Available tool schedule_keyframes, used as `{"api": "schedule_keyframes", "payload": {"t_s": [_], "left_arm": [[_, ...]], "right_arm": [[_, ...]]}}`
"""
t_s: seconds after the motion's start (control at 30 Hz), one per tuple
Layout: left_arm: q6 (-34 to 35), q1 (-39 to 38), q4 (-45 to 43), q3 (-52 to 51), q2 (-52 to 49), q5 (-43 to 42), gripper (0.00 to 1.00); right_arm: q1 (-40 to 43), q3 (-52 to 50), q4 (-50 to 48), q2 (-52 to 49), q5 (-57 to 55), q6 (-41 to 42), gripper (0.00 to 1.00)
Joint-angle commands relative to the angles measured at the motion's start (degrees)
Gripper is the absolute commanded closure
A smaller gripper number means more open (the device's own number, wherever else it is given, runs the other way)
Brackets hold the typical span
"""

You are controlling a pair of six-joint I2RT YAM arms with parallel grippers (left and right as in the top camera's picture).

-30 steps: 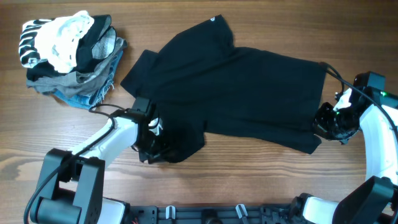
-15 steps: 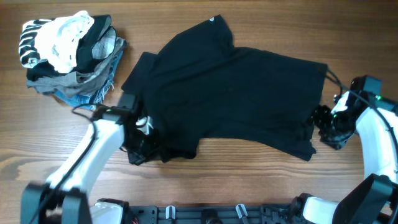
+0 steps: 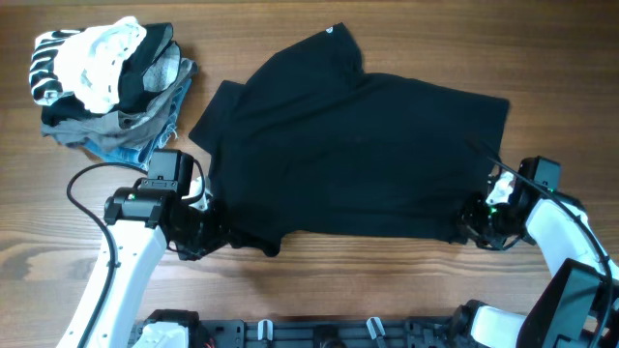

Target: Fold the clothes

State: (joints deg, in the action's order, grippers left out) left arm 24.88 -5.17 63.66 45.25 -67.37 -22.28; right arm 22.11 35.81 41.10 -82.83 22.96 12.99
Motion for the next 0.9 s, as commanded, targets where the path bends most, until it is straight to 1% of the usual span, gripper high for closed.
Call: {"api": "schedule_keyframes", "payload": {"t_s": [0.0, 0.07, 0.1, 0.13, 0.2, 0.23, 0.27, 0.33, 0.47, 0.53, 0.6, 0.67, 0.73, 0.87], "left_arm": [[-0.48, 0.37, 0.76, 0.66, 0.74, 0.72, 0.96], [-0.76, 0.37, 1.79, 1.51, 0.76, 0.76, 0.96], [-2.01, 0.46, 3.56, 4.15, 1.07, 0.83, 0.96], [-2.01, 0.57, 5.29, 6.38, 1.33, 1.7, 0.96], [-2.01, 0.57, 8.24, 10.67, 1.92, 5.18, 0.96], [-2.01, 0.57, 10.86, 14.32, 2.54, 8.59, 0.96], [-2.01, 0.57, 12.09, 15.87, 2.93, 9.81, 0.96], [-2.14, 0.57, 13.03, 16.59, 3.78, 10.21, 0.96], [-2.14, 0.57, 17.53, 16.63, 4.66, 10.64, 0.96], [-1.92, 0.57, 19.69, 17.81, 6.86, 10.67, 0.96], [-1.7, 0.57, 20.87, 20.63, 9.81, 12.31, 0.96], [-1.73, 0.57, 19.61, 21.75, 12.09, 13.4, 0.96], [-1.73, 0.57, 17.35, 21.73, 12.74, 13.4, 0.96], [-1.99, -0.37, 11.89, 21.73, 8.17, 13.38, 0.96]], "right_arm": [[-0.2, 1.57, 1.84, -0.07, 8.98, -1.09, 0.95], [-0.17, 6.99, 7.67, 1.22, 7.85, -0.85, 0.96], [-0.17, 12.13, 13.2, 2.49, 4.39, -0.13, 0.96], [-0.17, 15.28, 16.65, 3.21, 1.16, 1.86, 0.96], [-0.17, 19.82, 21.24, 4.79, -2.08, 2.49, 0.95], [-0.2, 22.91, 24.37, 6.16, -3.65, 2.47, 0.91], [-0.2, 24.02, 26.08, 7.02, -3.72, 2.38, 0.91], [-0.2, 24.13, 27.34, 7.63, -4.42, 1.97, 0.96], [-0.2, 24.24, 29.79, 7.76, -6.1, 0.66, 0.96], [-0.2, 25.03, 30.01, 8.92, -6.67, 0.7, 0.96], [-0.2, 26.99, 30.47, 12.66, -6.71, 0.5, 0.88], [-0.2, 27.36, 28.94, 16.76, -6.38, 0.85, 0.96], [-0.2, 27.34, 28.83, 18.21, -5.68, 2.49, 0.96], [-0.2, 27.3, 27.43, 14.4, -4.96, 3.74, 0.96]]}}
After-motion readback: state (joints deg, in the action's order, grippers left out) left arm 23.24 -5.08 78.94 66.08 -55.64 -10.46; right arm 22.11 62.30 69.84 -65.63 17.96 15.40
